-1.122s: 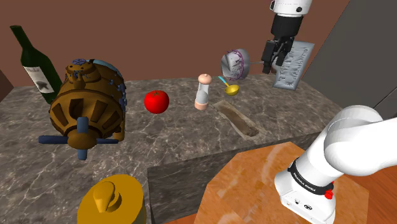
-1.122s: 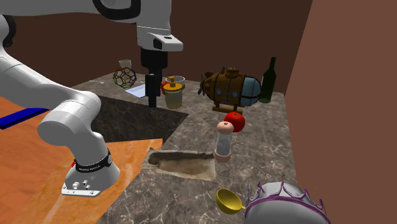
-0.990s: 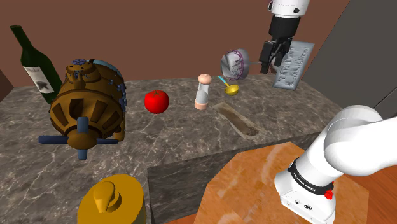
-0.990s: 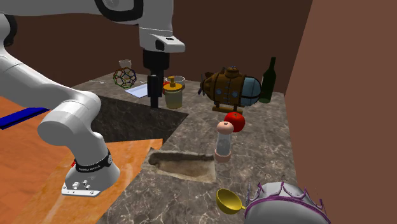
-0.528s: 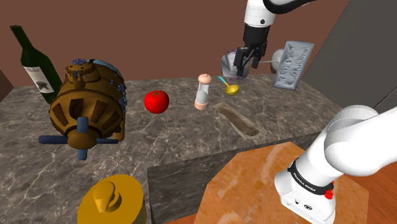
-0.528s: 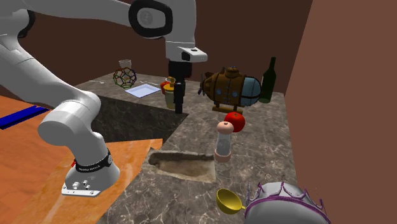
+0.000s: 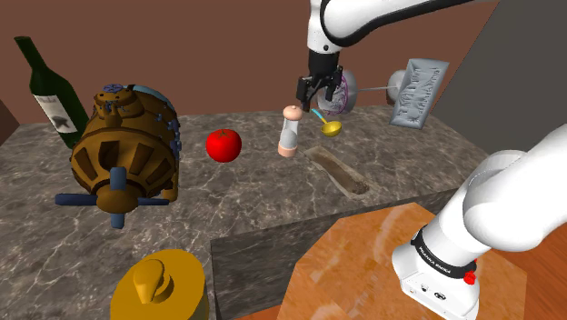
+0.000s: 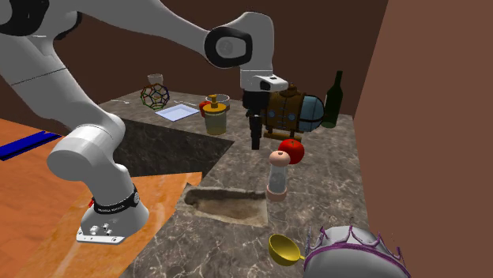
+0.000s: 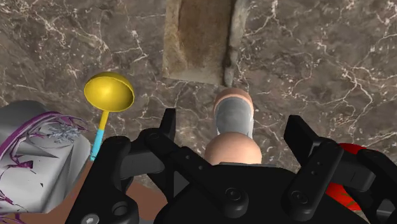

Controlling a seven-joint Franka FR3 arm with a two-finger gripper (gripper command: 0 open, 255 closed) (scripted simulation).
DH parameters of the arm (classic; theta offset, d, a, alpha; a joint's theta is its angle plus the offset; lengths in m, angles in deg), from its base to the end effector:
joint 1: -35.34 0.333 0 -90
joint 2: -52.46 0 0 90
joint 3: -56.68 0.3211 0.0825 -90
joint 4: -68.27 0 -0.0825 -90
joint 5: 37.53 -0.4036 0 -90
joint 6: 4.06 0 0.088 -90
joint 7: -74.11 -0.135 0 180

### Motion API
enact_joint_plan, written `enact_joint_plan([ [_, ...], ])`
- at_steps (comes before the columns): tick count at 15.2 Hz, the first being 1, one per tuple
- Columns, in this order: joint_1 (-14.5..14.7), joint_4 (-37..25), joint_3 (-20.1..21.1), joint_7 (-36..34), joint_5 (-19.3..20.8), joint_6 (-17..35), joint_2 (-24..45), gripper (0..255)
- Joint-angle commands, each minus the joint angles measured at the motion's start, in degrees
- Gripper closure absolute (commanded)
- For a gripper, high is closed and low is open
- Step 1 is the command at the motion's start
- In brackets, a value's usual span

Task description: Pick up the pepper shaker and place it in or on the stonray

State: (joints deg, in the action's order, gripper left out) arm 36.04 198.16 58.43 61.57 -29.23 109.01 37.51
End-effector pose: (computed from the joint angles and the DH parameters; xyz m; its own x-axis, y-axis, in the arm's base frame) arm 0.4817 0.0079 0.4322 0.9930 -0.1184 -0.0059 -0.1163 -0.9828 0.1434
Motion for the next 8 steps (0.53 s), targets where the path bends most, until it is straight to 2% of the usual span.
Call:
enact_joint_plan([
  [1,0.06,-2.31,0.75,-2.05,0.94,2.30,4.09,0],
  [5,0.11,-7.63,1.55,-5.34,3.14,5.33,11.67,0],
  [8,-0.05,-6.25,1.34,-5.53,3.47,7.57,12.52,0],
])
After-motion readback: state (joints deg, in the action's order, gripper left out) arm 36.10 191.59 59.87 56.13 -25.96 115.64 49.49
